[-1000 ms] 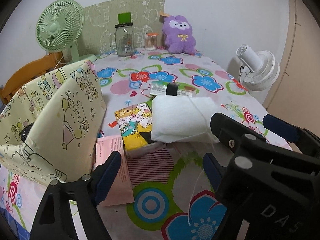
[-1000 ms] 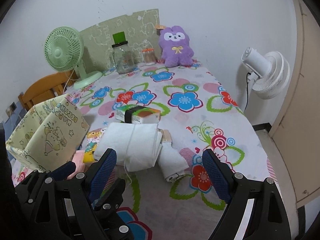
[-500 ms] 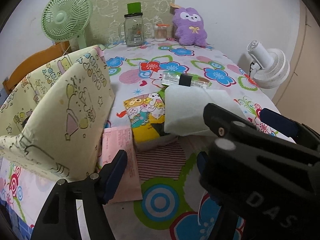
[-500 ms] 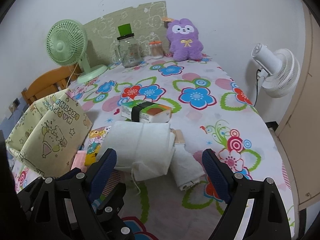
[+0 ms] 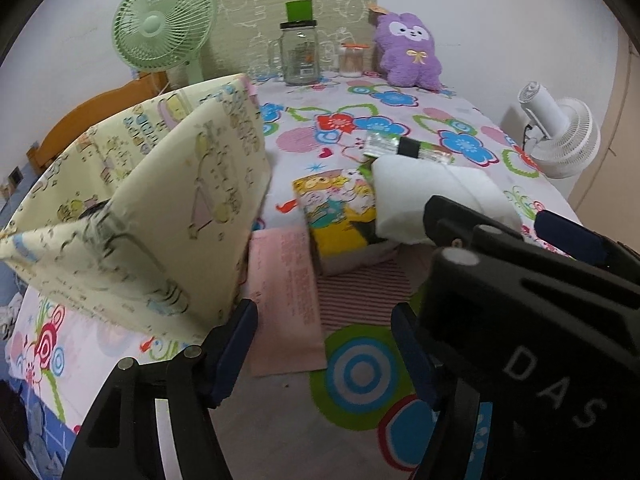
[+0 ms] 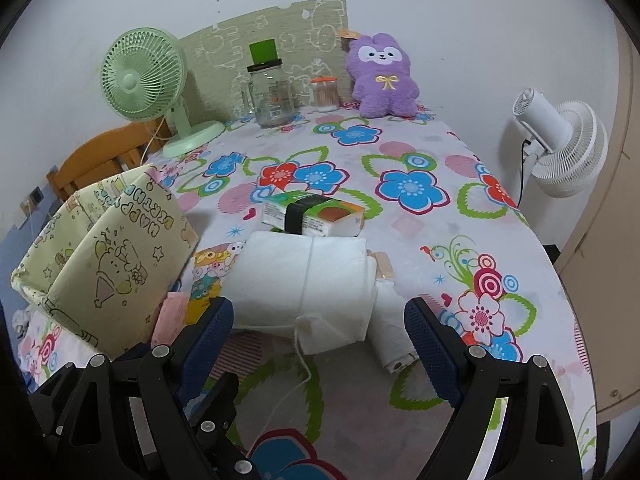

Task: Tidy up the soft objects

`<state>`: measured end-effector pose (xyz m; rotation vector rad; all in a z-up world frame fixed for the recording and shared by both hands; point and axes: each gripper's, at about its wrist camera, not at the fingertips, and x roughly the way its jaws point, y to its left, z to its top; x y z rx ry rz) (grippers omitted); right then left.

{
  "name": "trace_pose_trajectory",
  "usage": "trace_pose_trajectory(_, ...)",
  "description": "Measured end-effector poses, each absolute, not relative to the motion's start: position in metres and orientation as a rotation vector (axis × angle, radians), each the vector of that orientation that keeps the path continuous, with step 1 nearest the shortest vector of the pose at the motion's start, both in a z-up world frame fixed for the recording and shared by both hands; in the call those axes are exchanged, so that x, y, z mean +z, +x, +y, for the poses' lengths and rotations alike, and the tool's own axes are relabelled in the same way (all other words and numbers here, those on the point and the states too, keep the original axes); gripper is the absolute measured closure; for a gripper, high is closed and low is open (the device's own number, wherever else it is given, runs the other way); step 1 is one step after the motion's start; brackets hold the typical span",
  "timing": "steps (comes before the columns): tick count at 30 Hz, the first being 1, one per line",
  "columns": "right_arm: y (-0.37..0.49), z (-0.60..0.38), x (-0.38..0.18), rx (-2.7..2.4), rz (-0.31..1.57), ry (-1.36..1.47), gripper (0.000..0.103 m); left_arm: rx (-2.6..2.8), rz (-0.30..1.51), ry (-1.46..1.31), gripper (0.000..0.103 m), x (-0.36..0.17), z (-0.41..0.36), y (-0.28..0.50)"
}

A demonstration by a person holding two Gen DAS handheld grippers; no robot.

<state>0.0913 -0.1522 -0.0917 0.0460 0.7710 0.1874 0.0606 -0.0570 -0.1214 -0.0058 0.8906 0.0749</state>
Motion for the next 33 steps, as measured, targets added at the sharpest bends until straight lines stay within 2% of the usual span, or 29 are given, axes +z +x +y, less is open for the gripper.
trace_pose_trajectory(18,0.088,-0.143,-0.095,0.19,0.775,0.024,0.014,0.072,0.929,-0.067,0.032,-0.126,-0.045,0.061)
trace_pose_trajectory(20,0.088,-0.143,-0.095,0.189,0.777,0.025,0.013,0.061,0.929,-0.063,0.034,-0.126,-0.047,0.063)
trace_pose_trajectory(25,0.091,-0.146,-0.096,0.182,0.778,0.028,0.013,0.028,0.927,-0.055,0.051,-0.125,-0.054,0.067)
trace_pose_trajectory(33,0.1,-0.147,-0.096,0.186,0.776,0.028,0.013,0.024,0.927,-0.058,0.057,-0.124,-0.057,0.075)
